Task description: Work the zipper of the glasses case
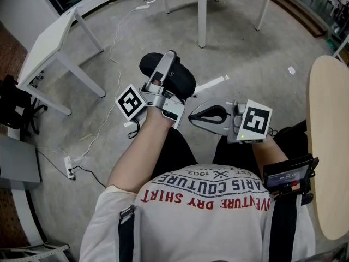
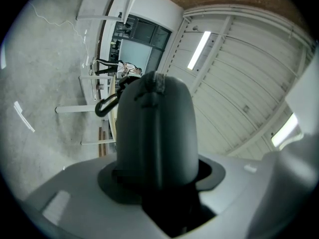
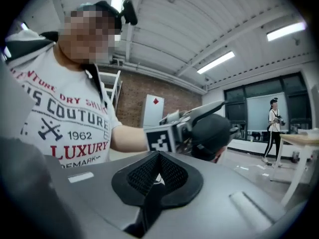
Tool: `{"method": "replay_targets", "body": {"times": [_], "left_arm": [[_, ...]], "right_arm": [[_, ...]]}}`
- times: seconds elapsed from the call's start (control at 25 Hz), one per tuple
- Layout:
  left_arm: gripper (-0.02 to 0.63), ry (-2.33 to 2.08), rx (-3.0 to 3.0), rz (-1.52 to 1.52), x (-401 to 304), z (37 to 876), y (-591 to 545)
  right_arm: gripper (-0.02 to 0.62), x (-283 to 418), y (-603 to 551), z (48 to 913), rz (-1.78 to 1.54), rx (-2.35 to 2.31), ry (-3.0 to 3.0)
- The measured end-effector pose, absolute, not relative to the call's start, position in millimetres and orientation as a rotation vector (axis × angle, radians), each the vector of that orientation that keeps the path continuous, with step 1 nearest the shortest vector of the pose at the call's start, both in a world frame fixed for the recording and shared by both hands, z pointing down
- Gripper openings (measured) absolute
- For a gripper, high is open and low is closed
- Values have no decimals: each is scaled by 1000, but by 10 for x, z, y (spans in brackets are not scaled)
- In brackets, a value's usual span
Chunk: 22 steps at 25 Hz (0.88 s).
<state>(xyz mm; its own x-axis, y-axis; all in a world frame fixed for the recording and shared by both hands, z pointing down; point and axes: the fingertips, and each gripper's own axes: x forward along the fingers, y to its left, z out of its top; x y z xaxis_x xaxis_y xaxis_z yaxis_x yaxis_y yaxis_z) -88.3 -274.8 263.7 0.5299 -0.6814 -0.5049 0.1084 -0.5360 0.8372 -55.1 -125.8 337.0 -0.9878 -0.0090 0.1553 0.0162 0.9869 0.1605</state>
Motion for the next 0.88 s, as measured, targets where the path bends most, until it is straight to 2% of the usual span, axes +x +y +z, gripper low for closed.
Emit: {"method": "replay_targets", "body": {"times": [0.12, 0.64, 0.76, 0.88], "left_arm": [[247, -454, 1863, -1130, -899, 2613, -2760], [247, -443, 1976, -1084, -855, 2489, -2670], [247, -512, 2155, -937, -777, 2492, -2575], [247, -707, 2483, -606, -720, 2649, -2430]], "right_arm": [[-2, -637, -1123, 3545, -358, -75, -2909], [-2, -596, -1235, 3480, -159, -9, -2978], [0, -538, -1382, 3415, -115, 93, -3004], [2, -400, -1589, 3364, -65, 239, -3027]]}}
